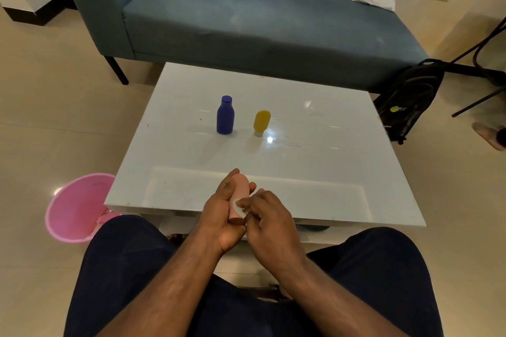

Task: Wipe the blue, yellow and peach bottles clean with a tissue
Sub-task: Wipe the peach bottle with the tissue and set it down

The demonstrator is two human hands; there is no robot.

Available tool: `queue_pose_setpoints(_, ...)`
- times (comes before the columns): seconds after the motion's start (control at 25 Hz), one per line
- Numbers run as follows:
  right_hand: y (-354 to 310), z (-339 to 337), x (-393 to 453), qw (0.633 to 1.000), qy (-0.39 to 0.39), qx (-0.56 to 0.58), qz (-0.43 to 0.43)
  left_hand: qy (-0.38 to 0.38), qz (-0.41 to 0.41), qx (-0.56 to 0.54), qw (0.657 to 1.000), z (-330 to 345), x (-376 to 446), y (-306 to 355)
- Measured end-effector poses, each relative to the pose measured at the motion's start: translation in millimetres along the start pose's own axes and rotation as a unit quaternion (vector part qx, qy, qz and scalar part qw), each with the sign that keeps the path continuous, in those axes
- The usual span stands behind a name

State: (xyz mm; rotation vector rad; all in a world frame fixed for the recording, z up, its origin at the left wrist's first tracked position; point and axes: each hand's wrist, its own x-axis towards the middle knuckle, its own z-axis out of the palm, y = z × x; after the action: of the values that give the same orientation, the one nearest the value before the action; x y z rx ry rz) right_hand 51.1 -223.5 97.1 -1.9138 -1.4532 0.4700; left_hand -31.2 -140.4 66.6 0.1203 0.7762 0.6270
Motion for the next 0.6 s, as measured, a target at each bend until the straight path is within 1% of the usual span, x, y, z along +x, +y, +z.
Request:
queue_pose_setpoints(0.08,-1,2,-7,0.999,-0.019,-0.005,-0.037,0.000,-0.008,-0.013,1.000,-2,1,0)
queue_pose_setpoints(0.24,10,-2,1,0.999,0.029,0.024,0.006,0.004,-0.031,-0.019,0.999,2,1,0)
queue_pose_setpoints(0.32,5,1,-2,0.999,0.024,0.034,0.009,0.005,-0.040,-0.017,0.999,3,1,-1)
queue_pose_setpoints(0.48,2,3,-4,0.998,0.016,0.045,-0.028,0.004,-0.033,-0.032,0.999,-3,3,1)
queue_pose_setpoints(0.6,6,3,-6,0.998,0.015,0.056,0.000,0.002,-0.041,-0.047,0.998,-1,3,2)
